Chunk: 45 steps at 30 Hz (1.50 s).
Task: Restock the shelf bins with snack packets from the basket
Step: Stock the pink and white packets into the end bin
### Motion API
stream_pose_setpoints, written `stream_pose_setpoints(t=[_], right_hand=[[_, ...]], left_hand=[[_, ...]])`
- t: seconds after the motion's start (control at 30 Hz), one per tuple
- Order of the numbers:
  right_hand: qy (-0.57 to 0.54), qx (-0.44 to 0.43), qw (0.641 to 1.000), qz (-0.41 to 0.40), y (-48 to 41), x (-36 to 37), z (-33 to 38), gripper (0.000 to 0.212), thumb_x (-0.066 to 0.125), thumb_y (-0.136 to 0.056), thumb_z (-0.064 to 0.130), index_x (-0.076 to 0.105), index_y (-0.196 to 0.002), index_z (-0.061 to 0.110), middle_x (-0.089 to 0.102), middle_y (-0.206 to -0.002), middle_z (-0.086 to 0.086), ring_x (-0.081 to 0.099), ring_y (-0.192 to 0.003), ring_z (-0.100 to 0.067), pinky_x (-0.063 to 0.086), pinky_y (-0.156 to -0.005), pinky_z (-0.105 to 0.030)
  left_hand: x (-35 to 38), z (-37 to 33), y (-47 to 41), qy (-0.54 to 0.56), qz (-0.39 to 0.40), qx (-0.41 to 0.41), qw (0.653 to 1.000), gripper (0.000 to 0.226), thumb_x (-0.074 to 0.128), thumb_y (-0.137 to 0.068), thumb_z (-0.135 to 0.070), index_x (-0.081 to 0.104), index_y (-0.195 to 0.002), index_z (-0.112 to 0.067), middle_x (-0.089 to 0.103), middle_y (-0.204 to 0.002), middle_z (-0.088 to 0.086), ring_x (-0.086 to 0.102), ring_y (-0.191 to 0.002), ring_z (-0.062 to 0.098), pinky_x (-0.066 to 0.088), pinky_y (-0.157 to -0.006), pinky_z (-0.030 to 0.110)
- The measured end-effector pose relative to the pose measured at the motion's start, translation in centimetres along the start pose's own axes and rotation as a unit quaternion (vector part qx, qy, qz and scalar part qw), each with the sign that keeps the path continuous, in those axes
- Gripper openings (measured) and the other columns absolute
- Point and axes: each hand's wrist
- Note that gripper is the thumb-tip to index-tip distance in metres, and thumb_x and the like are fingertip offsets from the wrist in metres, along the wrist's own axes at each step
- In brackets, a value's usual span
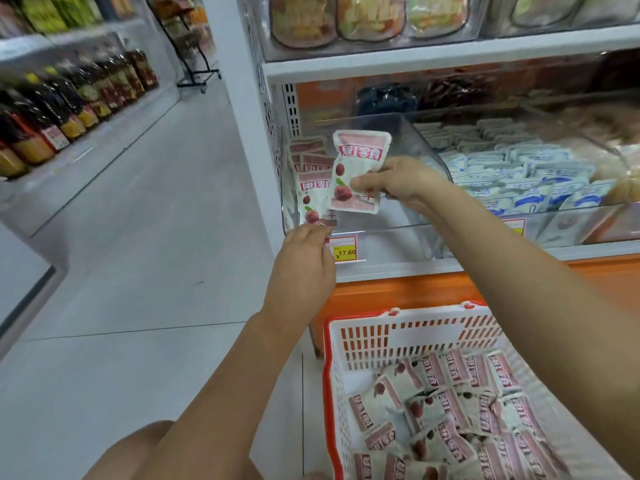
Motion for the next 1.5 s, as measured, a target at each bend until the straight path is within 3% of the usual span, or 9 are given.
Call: stream_pose_setpoints(t=[0.17,0.3,0.53,0.73,0.9,1.07,1.27,1.37,1.5], right_hand=[[0.080,0.102,0.990,0.047,-3.7,3.8,-0.8,0.014,0.074,-0.081,0.009,0.060,-0.080,0.013,0.065,-0.078,0.000,0.055,-0.065,-0.012,0.040,-0.051,-0.018],[0.133,0.132,0.980,0.068,-5.6,6.0,-1.6,0.032,0.077,-0.078,0.009,0.065,-0.106,0.002,0.069,-0.110,-0.013,0.060,-0.080,-0.019,0.053,-0.079,-0.031],[0.219,0.075,0.972,-0.034,-7.4,7.7,-1.9,0.043,0.083,-0.071,0.026,0.064,-0.104,0.006,0.069,-0.108,-0.007,0.067,-0.098,-0.021,0.053,-0.090,-0.033],[0.111,0.056,0.991,-0.045,-5.2,6.6,-1.2,0.024,0.071,-0.085,0.031,0.061,-0.089,0.009,0.062,-0.086,-0.004,0.060,-0.074,-0.017,0.053,-0.068,-0.028],[0.045,-0.127,0.990,-0.044,3.2,4.1,-1.2,0.027,0.067,-0.088,0.028,0.066,-0.080,0.002,0.060,-0.063,-0.001,0.053,-0.053,-0.008,0.046,-0.055,-0.020],[0.150,-0.158,0.976,0.024,9.8,2.1,-7.2,0.026,0.066,-0.088,0.032,0.062,-0.072,0.012,0.054,-0.058,0.002,0.047,-0.054,-0.009,0.041,-0.054,-0.022],[0.375,-0.026,0.917,0.131,10.9,4.8,-22.2,0.016,0.062,-0.091,0.028,0.065,-0.102,0.017,0.068,-0.096,0.003,0.062,-0.076,-0.009,0.055,-0.074,-0.024],[0.416,0.015,0.887,0.200,11.1,7.2,-28.4,0.045,0.060,-0.089,0.008,0.051,-0.132,0.016,0.057,-0.130,-0.001,0.062,-0.101,-0.012,0.052,-0.092,-0.029],[0.572,-0.048,0.761,0.303,12.1,9.1,-33.4,0.077,0.040,-0.089,-0.011,0.002,-0.153,0.009,0.001,-0.160,-0.004,0.009,-0.147,-0.019,0.013,-0.119,-0.037]], left_hand=[[0.0,0.0,-0.1,0.008,-0.001,-0.010,1.000,0.039,0.039,-0.100,-0.021,0.047,-0.139,-0.018,0.050,-0.140,0.001,0.042,-0.129,0.014,0.029,-0.109,0.024],[-0.1,0.5,-0.4,0.001,0.015,-0.013,1.000,0.040,0.037,-0.102,-0.025,0.045,-0.140,-0.021,0.048,-0.142,-0.002,0.040,-0.131,0.012,0.028,-0.109,0.023],[0.1,1.2,-0.6,0.001,0.045,0.004,0.999,0.041,0.037,-0.102,-0.027,0.042,-0.142,-0.023,0.043,-0.146,-0.005,0.037,-0.134,0.011,0.026,-0.111,0.024],[0.2,1.8,0.2,0.015,0.041,0.026,0.999,0.041,0.039,-0.101,-0.026,0.043,-0.141,-0.022,0.043,-0.146,-0.004,0.038,-0.134,0.010,0.025,-0.108,0.019],[0.5,1.4,2.7,0.055,0.009,0.052,0.997,0.031,0.044,-0.099,-0.024,0.059,-0.125,-0.015,0.059,-0.128,0.001,0.051,-0.119,0.012,0.033,-0.096,0.015],[2.0,1.0,4.6,-0.016,0.158,0.009,0.987,0.023,0.044,-0.099,-0.030,0.063,-0.106,-0.019,0.064,-0.104,-0.003,0.059,-0.094,0.012,0.045,-0.083,0.021],[5.8,2.9,5.8,-0.054,0.338,-0.052,0.938,0.027,0.043,-0.100,-0.029,0.062,-0.118,-0.022,0.067,-0.111,-0.001,0.064,-0.091,0.014,0.043,-0.073,0.020],[6.9,3.7,7.0,-0.069,0.444,-0.063,0.891,0.031,0.040,-0.101,-0.027,0.056,-0.127,-0.020,0.062,-0.120,0.004,0.062,-0.099,0.019,0.043,-0.077,0.022],[7.5,3.9,7.6,-0.069,0.513,-0.065,0.853,0.032,0.037,-0.100,-0.017,0.051,-0.128,-0.009,0.058,-0.124,0.010,0.057,-0.108,0.023,0.040,-0.079,0.021]])
Point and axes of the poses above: each hand's wrist, its own y-axis away from the middle knuckle, its own x-axis out of the palm, z = x × y
